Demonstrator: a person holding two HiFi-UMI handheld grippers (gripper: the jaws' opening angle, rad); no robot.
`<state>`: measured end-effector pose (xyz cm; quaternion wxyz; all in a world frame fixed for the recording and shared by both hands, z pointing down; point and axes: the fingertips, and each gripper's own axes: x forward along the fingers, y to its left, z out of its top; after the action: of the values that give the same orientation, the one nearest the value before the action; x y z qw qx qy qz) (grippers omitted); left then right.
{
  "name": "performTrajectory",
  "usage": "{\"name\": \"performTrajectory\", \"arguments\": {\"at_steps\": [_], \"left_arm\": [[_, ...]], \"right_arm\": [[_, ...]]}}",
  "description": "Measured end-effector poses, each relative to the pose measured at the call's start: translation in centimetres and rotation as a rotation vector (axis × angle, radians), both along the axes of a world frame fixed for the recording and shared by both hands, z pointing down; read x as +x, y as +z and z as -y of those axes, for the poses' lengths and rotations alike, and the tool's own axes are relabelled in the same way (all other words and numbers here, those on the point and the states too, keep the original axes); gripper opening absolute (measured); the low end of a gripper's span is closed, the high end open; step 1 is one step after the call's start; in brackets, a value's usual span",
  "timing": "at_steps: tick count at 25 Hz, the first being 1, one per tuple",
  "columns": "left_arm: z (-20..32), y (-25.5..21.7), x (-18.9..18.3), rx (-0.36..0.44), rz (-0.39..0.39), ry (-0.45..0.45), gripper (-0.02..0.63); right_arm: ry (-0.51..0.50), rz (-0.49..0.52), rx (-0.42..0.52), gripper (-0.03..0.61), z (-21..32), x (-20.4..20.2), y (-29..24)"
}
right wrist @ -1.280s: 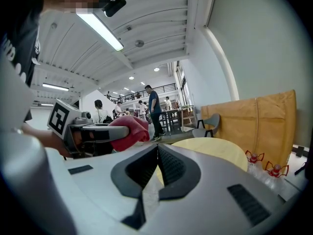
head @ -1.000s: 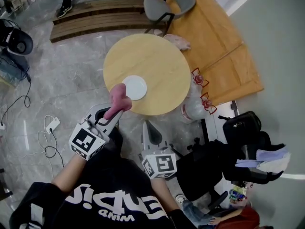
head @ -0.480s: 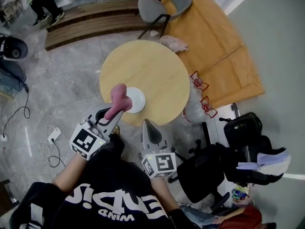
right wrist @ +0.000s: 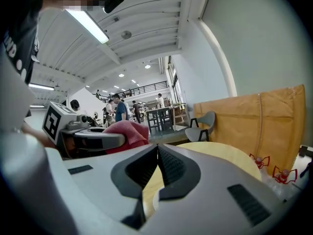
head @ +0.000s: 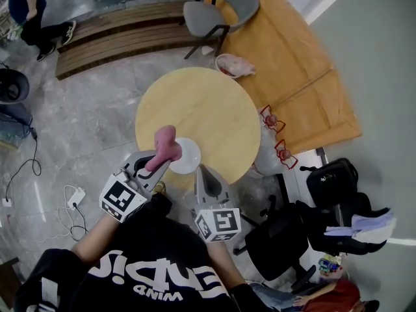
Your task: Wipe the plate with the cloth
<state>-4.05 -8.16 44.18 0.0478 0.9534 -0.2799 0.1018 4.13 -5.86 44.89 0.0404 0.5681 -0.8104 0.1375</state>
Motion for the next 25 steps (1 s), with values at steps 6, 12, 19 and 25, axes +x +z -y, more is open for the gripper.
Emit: {"name": "performTrajectory", "arguments": {"at_steps": [6,12,19,25], "left_arm": [[3.3,1.9,-0.9,-0.025,0.019,0.053,0.048],[4.9,4.5,0.3,-0.093,0.044,0.109,0.048],[6.2,6.7,1.4,-0.110,0.069,0.093,0.048],[6.7,8.1,2.0,-0.144,0.076,0.070,0.048]], "right_arm": [[0.042,-0.025,-0.025,0.023,3.3,-0.6,1.0],[0.077,-0.080,-0.123,0.023,4.1,1.5,4.5],[0.064,-0.091,-0.290,0.023,5.1,4.3,11.9],[-0.023,-0.143,-0.426,0.023,6.2,5.6,18.0]]}}
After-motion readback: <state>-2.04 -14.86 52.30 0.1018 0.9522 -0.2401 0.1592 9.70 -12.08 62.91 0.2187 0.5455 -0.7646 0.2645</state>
